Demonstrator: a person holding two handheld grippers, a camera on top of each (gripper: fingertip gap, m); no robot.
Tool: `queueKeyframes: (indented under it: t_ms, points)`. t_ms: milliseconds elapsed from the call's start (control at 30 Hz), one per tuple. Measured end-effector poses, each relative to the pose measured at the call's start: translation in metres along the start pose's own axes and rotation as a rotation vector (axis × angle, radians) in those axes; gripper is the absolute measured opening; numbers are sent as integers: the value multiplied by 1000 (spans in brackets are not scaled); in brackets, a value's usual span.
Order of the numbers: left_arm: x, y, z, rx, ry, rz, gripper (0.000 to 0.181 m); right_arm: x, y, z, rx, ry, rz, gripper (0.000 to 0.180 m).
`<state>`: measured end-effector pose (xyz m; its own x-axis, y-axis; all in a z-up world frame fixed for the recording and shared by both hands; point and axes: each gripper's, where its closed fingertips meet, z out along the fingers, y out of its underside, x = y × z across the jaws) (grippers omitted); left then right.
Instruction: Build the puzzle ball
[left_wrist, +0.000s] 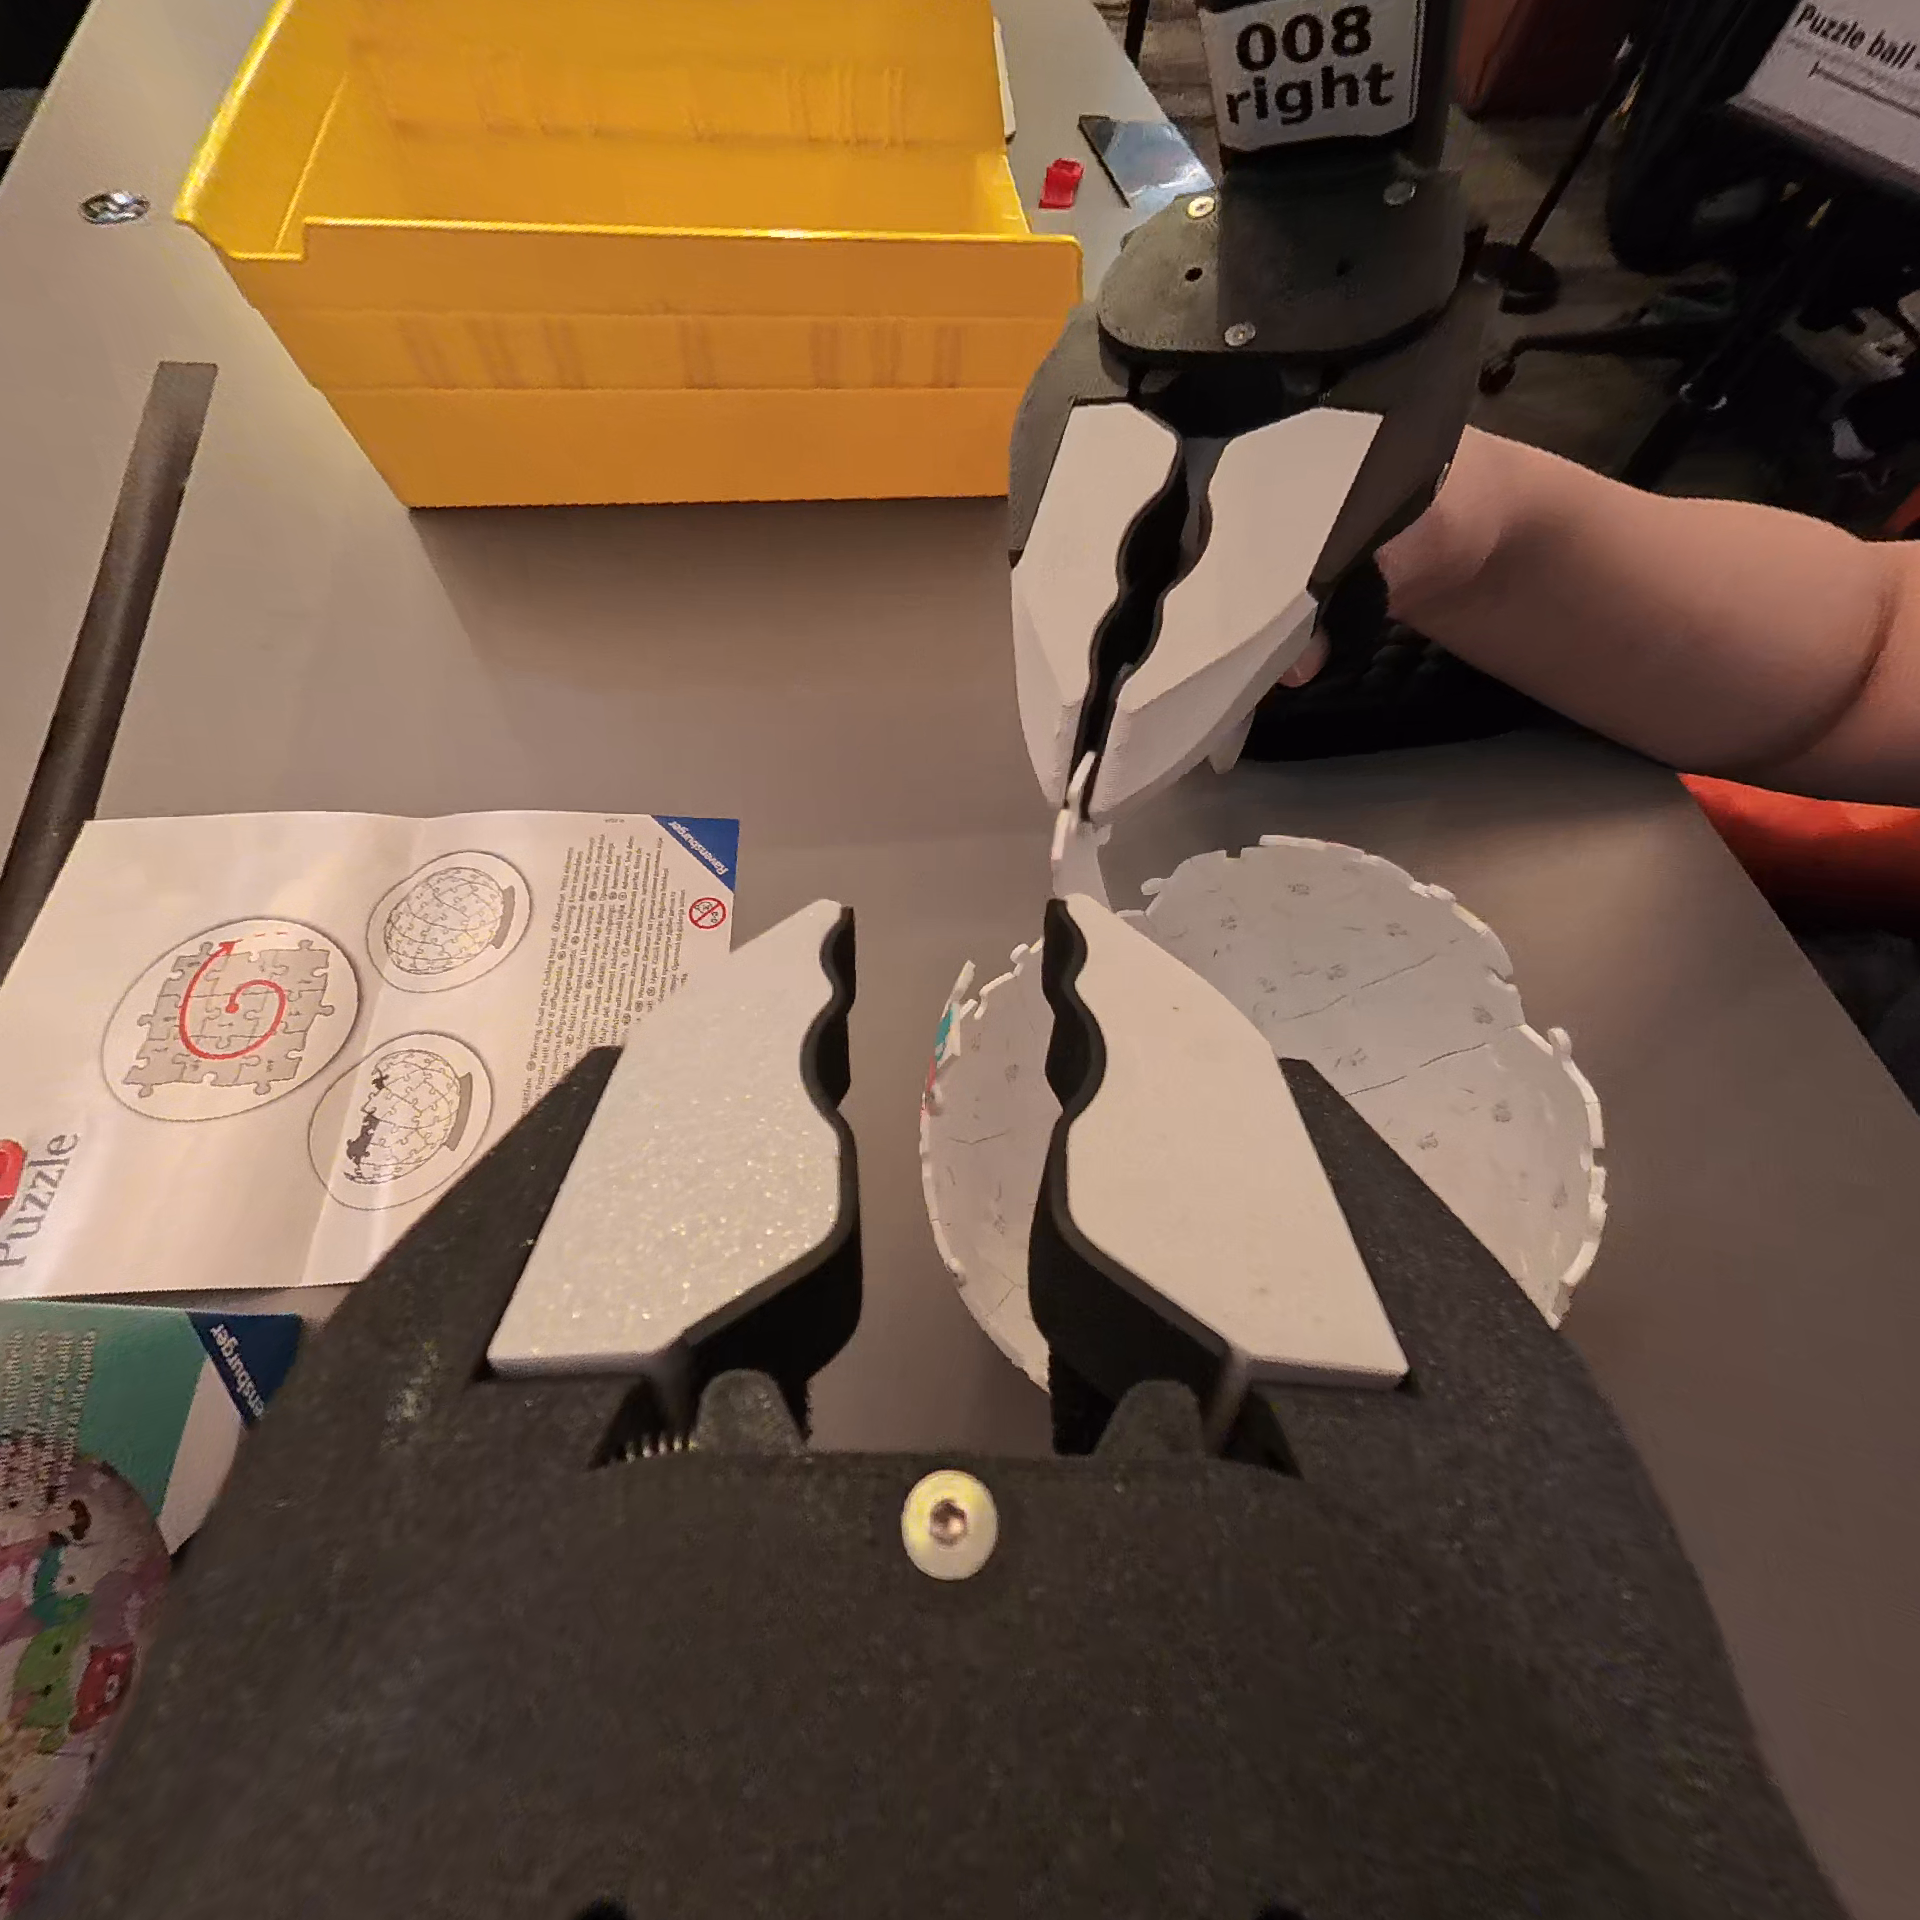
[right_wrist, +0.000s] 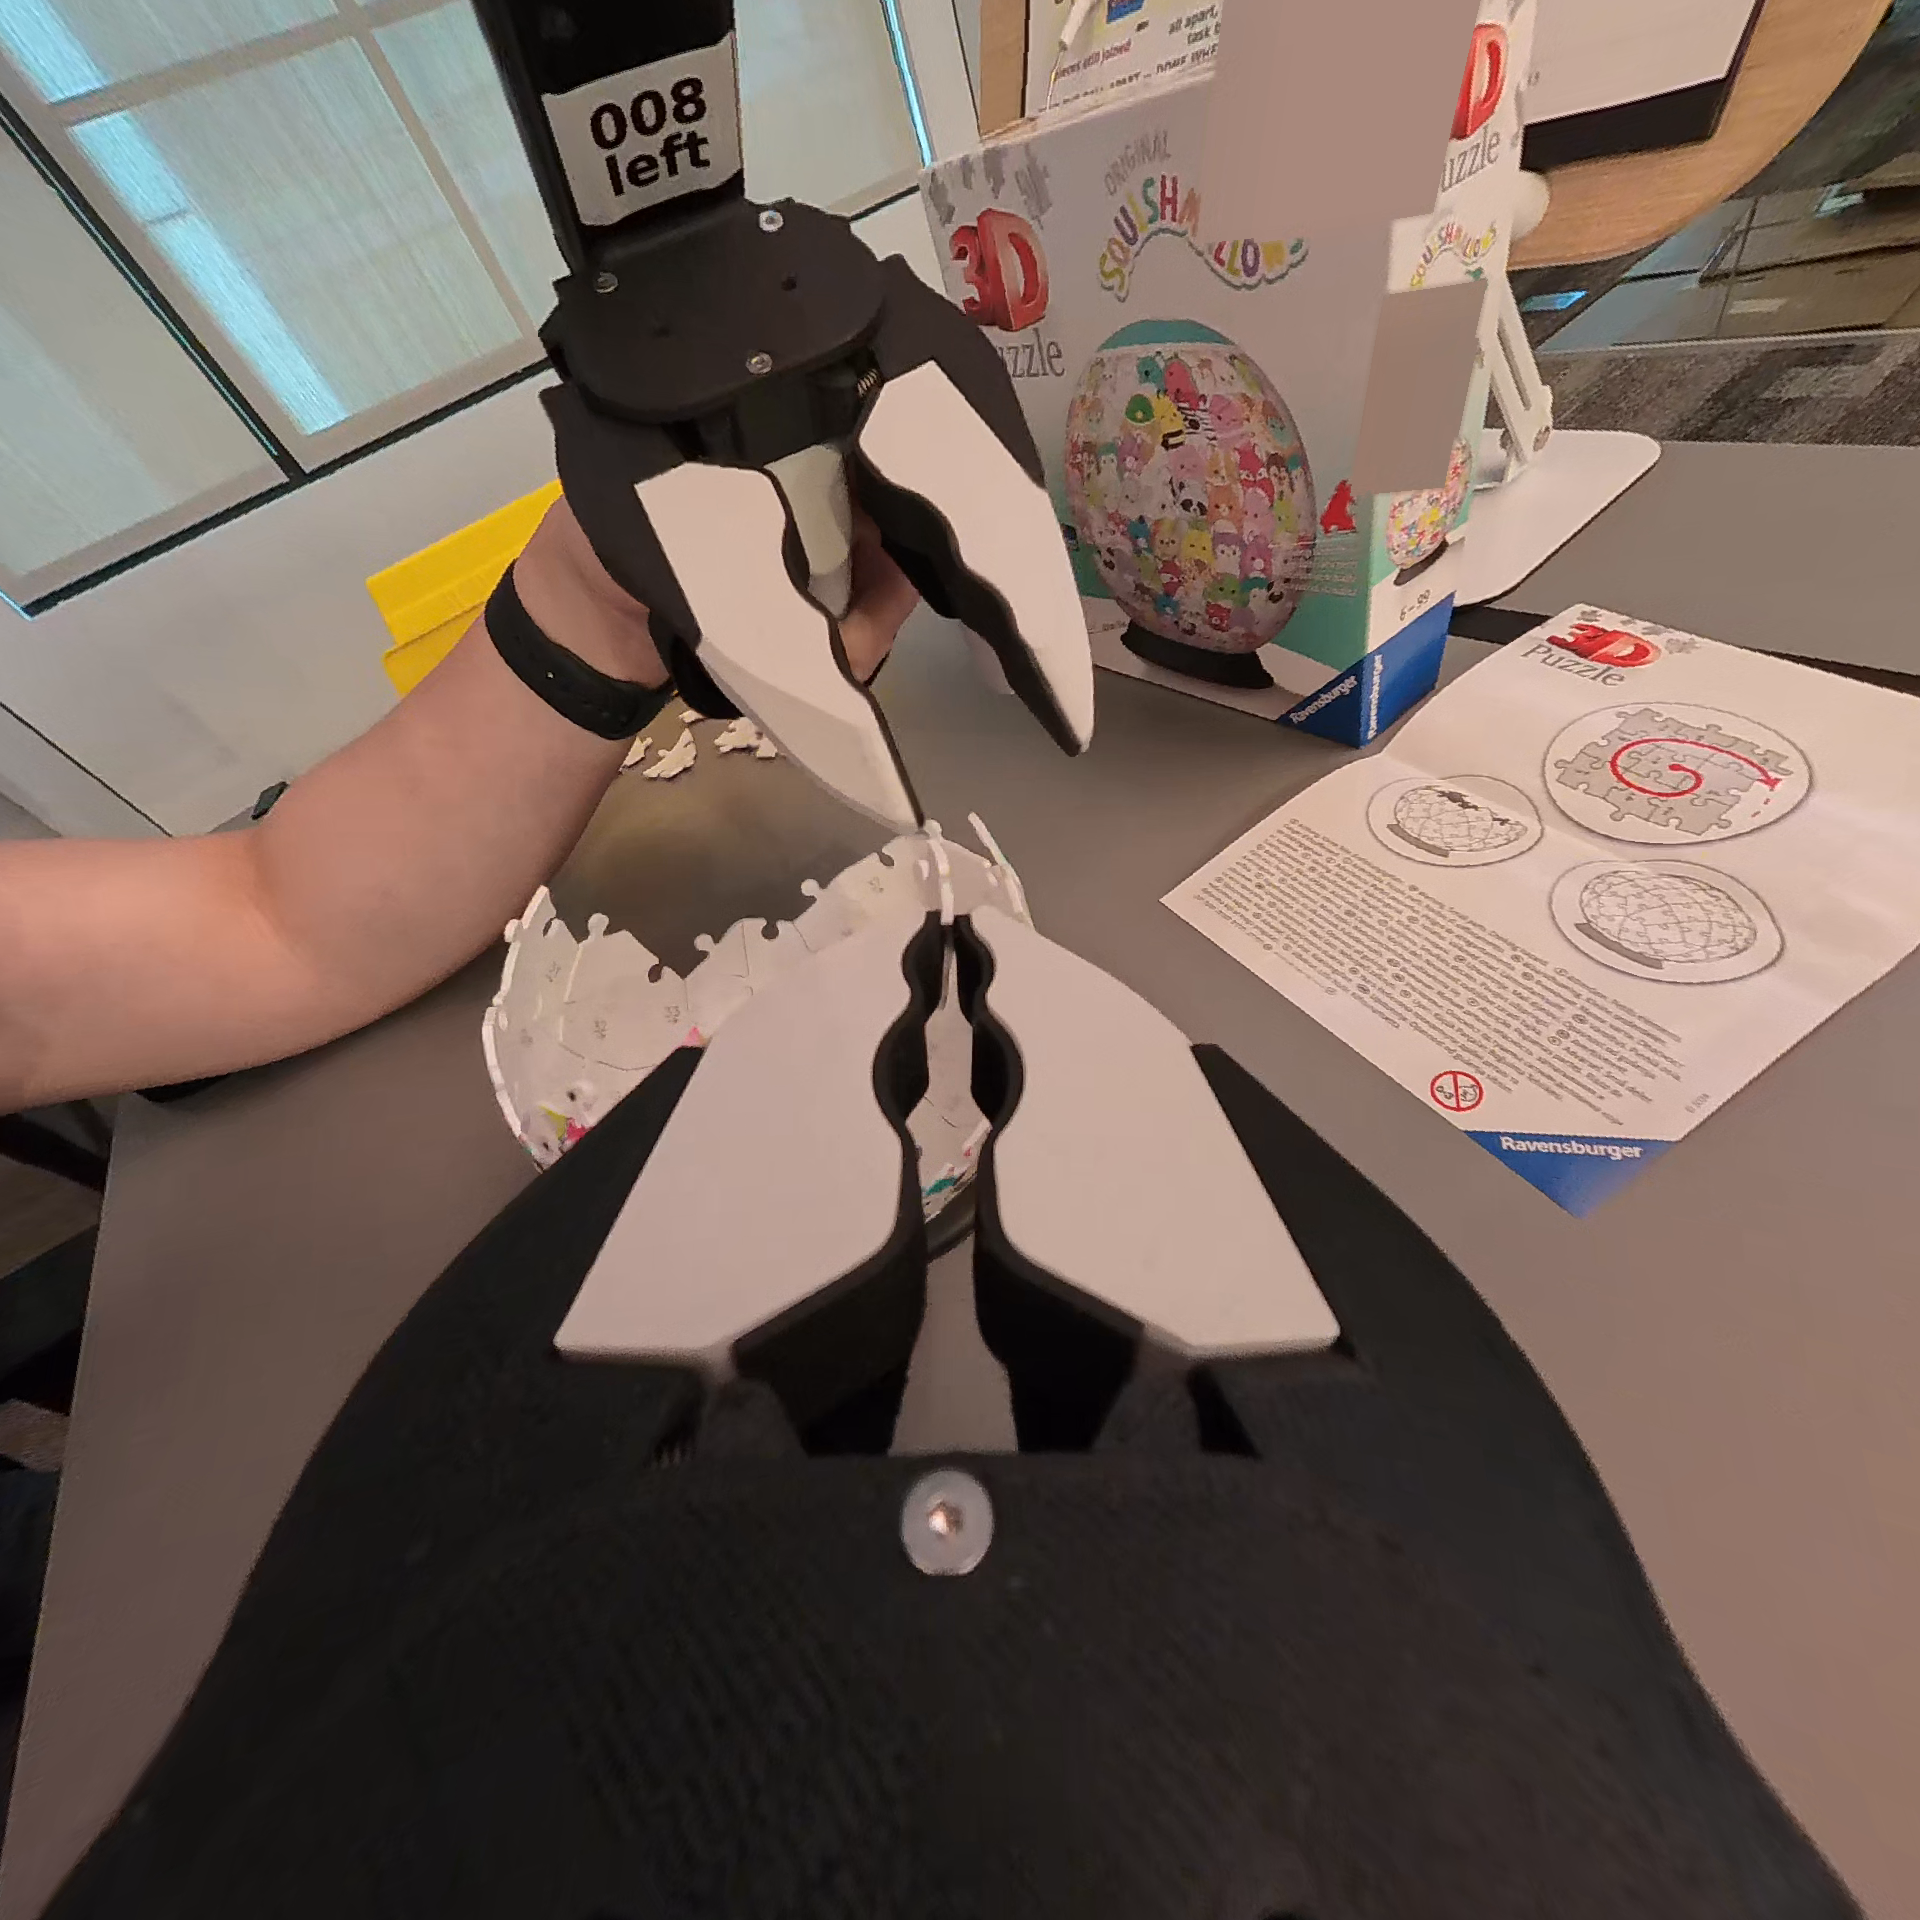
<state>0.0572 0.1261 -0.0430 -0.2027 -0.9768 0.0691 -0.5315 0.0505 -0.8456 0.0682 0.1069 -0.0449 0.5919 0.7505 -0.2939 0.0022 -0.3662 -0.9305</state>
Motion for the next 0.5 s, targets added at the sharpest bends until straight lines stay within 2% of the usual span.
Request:
queueKeyframes:
  t_ms: [500]
  points:
    - [6,2,4,-29,10,31,30,-1,-4,-2,24,5,-15,3]
